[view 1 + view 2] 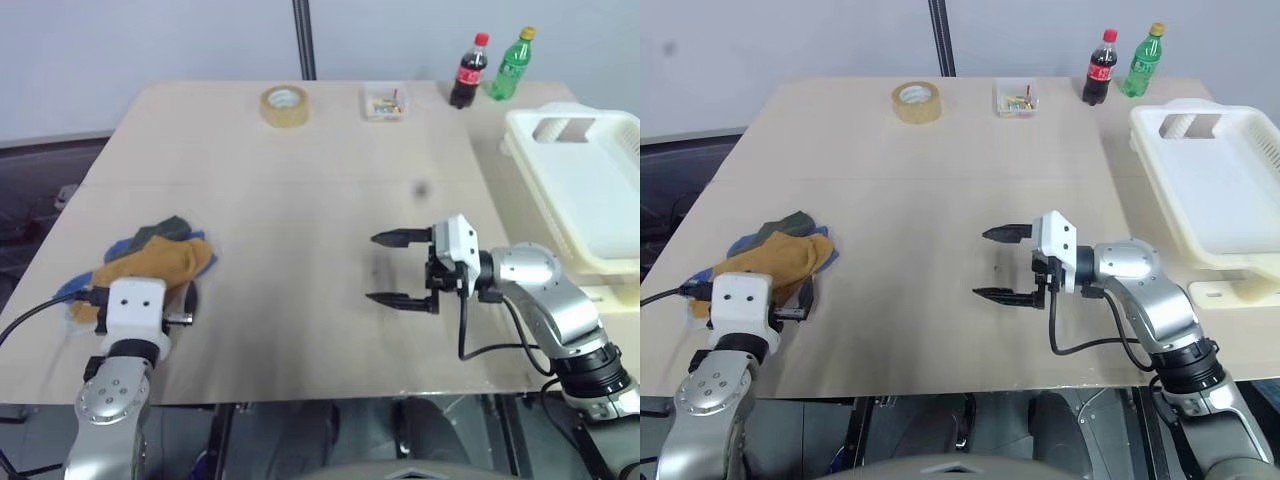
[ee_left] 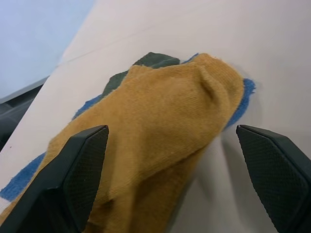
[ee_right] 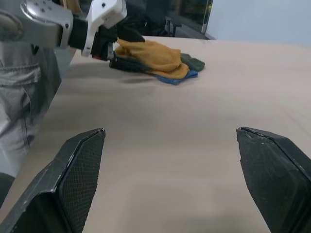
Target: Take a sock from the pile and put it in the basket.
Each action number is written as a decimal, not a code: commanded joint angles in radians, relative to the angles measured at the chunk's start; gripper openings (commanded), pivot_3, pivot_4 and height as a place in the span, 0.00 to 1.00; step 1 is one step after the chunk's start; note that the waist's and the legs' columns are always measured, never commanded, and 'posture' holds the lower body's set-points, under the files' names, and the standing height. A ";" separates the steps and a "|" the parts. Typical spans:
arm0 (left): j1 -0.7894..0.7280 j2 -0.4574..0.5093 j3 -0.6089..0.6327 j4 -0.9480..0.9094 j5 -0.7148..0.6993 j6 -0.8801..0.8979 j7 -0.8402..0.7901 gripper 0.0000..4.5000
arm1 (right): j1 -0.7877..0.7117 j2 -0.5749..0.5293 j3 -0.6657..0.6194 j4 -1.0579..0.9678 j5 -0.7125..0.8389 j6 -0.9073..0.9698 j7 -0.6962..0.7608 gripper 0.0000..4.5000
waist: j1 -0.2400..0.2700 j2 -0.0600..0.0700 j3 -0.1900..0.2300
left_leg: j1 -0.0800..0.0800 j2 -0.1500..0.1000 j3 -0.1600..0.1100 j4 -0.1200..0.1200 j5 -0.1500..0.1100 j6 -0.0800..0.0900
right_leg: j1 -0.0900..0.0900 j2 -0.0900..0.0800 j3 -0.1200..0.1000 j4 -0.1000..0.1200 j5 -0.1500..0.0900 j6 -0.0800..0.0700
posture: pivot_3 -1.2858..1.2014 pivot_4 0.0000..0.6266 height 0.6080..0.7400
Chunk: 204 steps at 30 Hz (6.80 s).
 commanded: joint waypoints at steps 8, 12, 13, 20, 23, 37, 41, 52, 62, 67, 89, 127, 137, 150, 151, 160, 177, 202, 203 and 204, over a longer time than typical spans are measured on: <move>-0.046 -0.012 -0.015 0.014 0.069 0.005 0.027 0.88 | -0.048 -0.026 -0.071 -0.031 0.030 0.004 0.003 1.00 | 0.000 0.000 0.000 | 0.000 0.000 0.000 0.000 0.000 0.000 | 0.000 0.001 0.000 0.000 0.000 0.000 | 0.52 0.24 1.00; -0.063 -0.023 -0.029 0.025 0.086 0.006 0.031 0.49 | -0.047 -0.029 -0.076 -0.034 0.028 0.005 0.000 1.00 | 0.000 0.000 0.000 | 0.000 0.000 0.000 0.000 0.000 0.000 | 0.000 0.001 0.000 0.000 0.000 0.000 | 0.52 0.24 1.00; -0.067 -0.028 -0.029 0.025 0.083 0.008 0.030 0.39 | -0.045 -0.029 -0.077 -0.037 0.026 0.005 -0.002 1.00 | -0.001 0.000 0.000 | 0.000 0.000 0.000 0.000 0.000 0.000 | 0.000 0.001 -0.001 0.000 0.000 0.000 | 0.52 0.24 1.00; -0.067 -0.032 -0.028 0.021 0.085 0.013 0.021 0.01 | -0.043 -0.030 -0.079 -0.044 0.023 0.006 -0.009 1.00 | -0.001 0.000 0.000 | 0.000 0.000 0.000 0.000 0.000 0.000 | 0.000 0.000 0.000 0.000 0.000 0.000 | 0.52 0.24 1.00; -0.069 -0.032 -0.023 0.023 0.075 0.013 0.012 0.01 | -0.044 -0.032 -0.081 -0.042 0.021 0.005 -0.011 1.00 | -0.001 0.000 0.000 | 0.000 0.000 0.000 0.000 0.000 0.000 | 0.000 0.000 0.000 0.000 0.000 0.000 | 0.52 0.24 1.00; -0.074 -0.014 -0.164 -0.127 -0.195 0.132 -0.240 0.01 | -0.012 -0.069 -0.114 -0.085 0.023 0.020 -0.046 1.00 | 0.002 0.000 0.000 | -0.001 -0.001 -0.001 0.000 0.000 0.000 | 0.000 0.000 -0.001 0.000 0.000 0.000 | 0.52 0.24 1.00; -0.169 -0.028 -0.295 -0.094 -0.212 0.168 -0.267 0.01 | 0.014 -0.100 -0.143 -0.121 0.030 0.044 -0.067 1.00 | 0.007 0.000 0.000 | -0.001 -0.001 -0.001 0.000 0.000 0.000 | 0.000 0.000 -0.001 0.000 0.000 0.000 | 0.52 0.24 1.00; -0.567 -0.120 -0.587 0.290 -0.251 0.155 -0.487 0.01 | 0.119 -0.208 -0.235 -0.255 0.099 0.263 -0.167 1.00 | 0.019 0.001 0.000 | -0.002 -0.002 -0.001 0.001 0.000 0.000 | 0.000 0.002 -0.002 0.001 0.000 0.000 | 0.52 0.24 1.00; -0.487 -0.038 -0.413 0.108 -0.402 0.209 -0.528 0.42 | 0.070 -0.160 -0.110 -0.255 0.045 0.389 -0.283 1.00 | -0.002 0.001 0.000 | -0.004 0.000 0.000 0.001 0.001 -0.001 | -0.004 0.002 0.000 0.001 0.000 0.001 | 0.52 0.24 1.00; -0.348 0.001 -0.224 -0.066 -0.520 0.318 -0.448 0.47 | 0.036 -0.094 -0.059 -0.199 -0.007 0.300 -0.279 1.00 | -0.001 0.001 0.000 | -0.004 -0.001 0.000 0.001 0.001 -0.001 | -0.004 0.002 0.001 0.002 0.000 0.001 | 0.52 0.24 1.00; -0.353 0.364 -0.065 0.359 -0.544 0.105 -0.818 0.47 | 0.151 -0.191 -0.177 -0.225 -0.062 0.119 -0.207 1.00 | -0.004 0.002 0.001 | -0.004 0.000 0.003 -0.001 0.001 -0.001 | -0.007 0.002 0.002 0.002 0.000 0.000 | 0.52 0.24 1.00; -0.448 0.208 0.027 0.225 -0.900 0.552 -0.567 0.02 | 0.343 -0.249 -0.274 -0.351 -0.077 0.040 -0.203 1.00 | -0.003 0.002 0.001 | -0.005 0.000 0.002 0.001 0.001 0.000 | -0.007 0.001 0.002 0.005 0.000 0.001 | 0.52 0.24 1.00; -0.643 0.823 0.170 0.352 -1.179 0.911 -0.804 0.02 | 0.389 -0.222 -0.272 -0.333 -0.089 -0.015 -0.226 1.00 | 0.001 -0.002 0.005 | -0.003 -0.001 0.002 0.002 0.000 0.000 | -0.005 0.003 0.001 0.005 -0.001 0.001 | 0.52 0.24 1.00; -0.935 0.066 -0.525 0.500 -0.803 0.774 -0.437 0.02 | 0.431 -0.220 -0.298 -0.435 -0.041 0.165 -0.315 1.00 | -0.007 0.000 0.005 | -0.005 -0.001 0.002 0.005 0.004 -0.005 | -0.006 0.003 0.004 0.006 0.000 0.001 | 0.52 0.24 1.00; -0.926 0.070 -0.539 0.488 -0.780 0.751 -0.454 0.14 | 0.432 -0.220 -0.294 -0.445 -0.024 0.199 -0.323 1.00 | -0.010 0.000 0.005 | -0.005 -0.001 0.004 0.004 0.004 -0.005 | -0.007 0.003 0.005 0.007 0.000 0.001 | 0.52 0.24 1.00; -0.753 0.394 -0.344 0.335 -0.680 0.465 -0.718 0.39 | 0.308 -0.103 -0.105 -0.431 0.031 0.415 -0.430 1.00 | -0.008 0.000 0.004 | -0.004 0.000 0.007 0.002 0.004 -0.005 | -0.009 0.004 0.008 0.006 0.000 0.001 | 0.52 0.24 1.00; -0.420 0.273 -0.420 0.186 -0.499 0.316 -0.634 0.00 | 0.195 -0.036 0.050 -0.145 -0.134 0.391 -0.432 0.34 | 0.015 0.001 0.002 | -0.004 -0.002 0.004 0.002 0.001 -0.001 | -0.008 0.002 0.005 0.006 0.000 0.001 | 0.52 0.24 1.00; -0.262 0.193 0.000 -0.111 -0.595 0.372 -0.362 0.59 | 0.164 -0.114 -0.153 -0.289 0.069 0.288 -0.216 0.62 | -0.009 0.001 0.003 | -0.004 0.001 0.005 0.001 0.001 -0.001 | -0.008 0.001 0.007 0.005 0.000 0.001 | 0.52 0.24 1.00; -0.238 0.176 0.040 -0.126 -0.576 0.372 -0.313 0.59 | 0.144 -0.109 -0.168 -0.287 0.097 0.298 -0.213 0.62 | -0.005 0.001 0.003 | -0.004 0.001 0.004 0.001 0.001 -0.001 | -0.008 0.001 0.007 0.005 0.000 0.001 | 0.52 0.24 1.00; -0.216 0.162 0.076 -0.138 -0.564 0.375 -0.271 0.60 | 0.129 -0.107 -0.175 -0.283 0.089 0.280 -0.219 0.68 | -0.005 0.001 0.003 | -0.003 0.001 0.004 0.001 0.001 -0.001 | -0.007 0.002 0.006 0.005 0.000 0.001 | 0.52 0.24 1.00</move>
